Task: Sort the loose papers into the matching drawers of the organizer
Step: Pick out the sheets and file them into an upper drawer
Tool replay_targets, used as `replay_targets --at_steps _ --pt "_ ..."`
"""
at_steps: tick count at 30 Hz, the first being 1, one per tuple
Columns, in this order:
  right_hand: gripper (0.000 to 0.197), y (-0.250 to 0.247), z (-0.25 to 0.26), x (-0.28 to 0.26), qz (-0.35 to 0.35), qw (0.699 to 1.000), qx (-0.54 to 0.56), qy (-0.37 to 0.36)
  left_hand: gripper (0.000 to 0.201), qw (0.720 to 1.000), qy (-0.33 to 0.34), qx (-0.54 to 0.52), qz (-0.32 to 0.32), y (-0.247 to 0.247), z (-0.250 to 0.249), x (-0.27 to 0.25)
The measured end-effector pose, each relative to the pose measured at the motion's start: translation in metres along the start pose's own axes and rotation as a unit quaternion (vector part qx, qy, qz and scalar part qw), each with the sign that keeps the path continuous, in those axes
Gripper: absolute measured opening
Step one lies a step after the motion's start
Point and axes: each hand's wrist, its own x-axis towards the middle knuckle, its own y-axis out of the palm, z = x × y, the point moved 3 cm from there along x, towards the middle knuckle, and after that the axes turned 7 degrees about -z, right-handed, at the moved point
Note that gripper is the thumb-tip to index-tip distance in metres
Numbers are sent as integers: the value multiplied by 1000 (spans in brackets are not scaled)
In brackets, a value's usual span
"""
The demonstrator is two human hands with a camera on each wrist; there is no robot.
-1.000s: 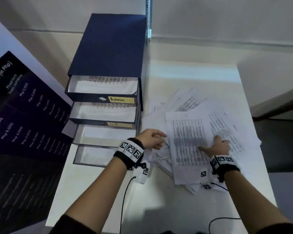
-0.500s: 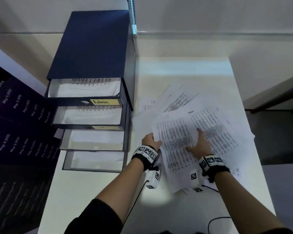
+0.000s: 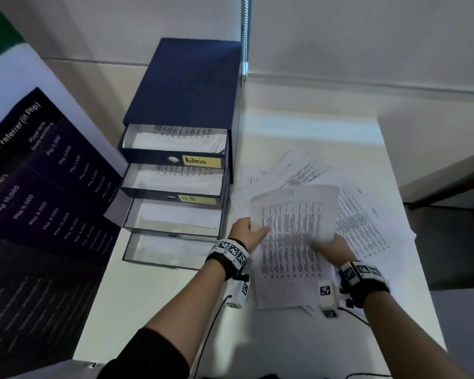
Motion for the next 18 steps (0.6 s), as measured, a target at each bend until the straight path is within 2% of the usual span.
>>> replay_targets --at_steps 4,6,8,9,11,13,14,15,16,18 --pt "23 -11 26 -22 8 995 87 -45 49 998 7 -34 -61 -20 -3 -1" --pt "28 -17 38 -34 23 994 88 -67 51 993 -1 -93 -76 -28 -1 1" --pt "31 -19 39 -42 49 994 63 -72 44 992 -17 -110 -68 -32 6 4" --pt "30 -19 36 -46 61 995 53 -65 43 995 -22 -82 -56 -31 11 6" --pt "15 -15 21 -47 82 996 23 -28 54 999 -31 12 -21 -26 18 5" --pt "25 -12 -1 -38 77 996 -34 -4 66 994 -54 90 9 -16 21 1" --pt "24 -13 -11 -32 54 996 -69 3 68 991 -63 113 26 -9 22 -1" --pt "12 -18 -19 -26 24 994 -106 -2 69 989 -72 123 39 -2 23 -4" --pt "19 -25 -26 -18 -22 988 -155 -3 69 987 -78 130 44 4 23 -5" --pt "55 -43 -45 1 -92 966 -241 10 71 986 -86 135 44 14 24 -5"
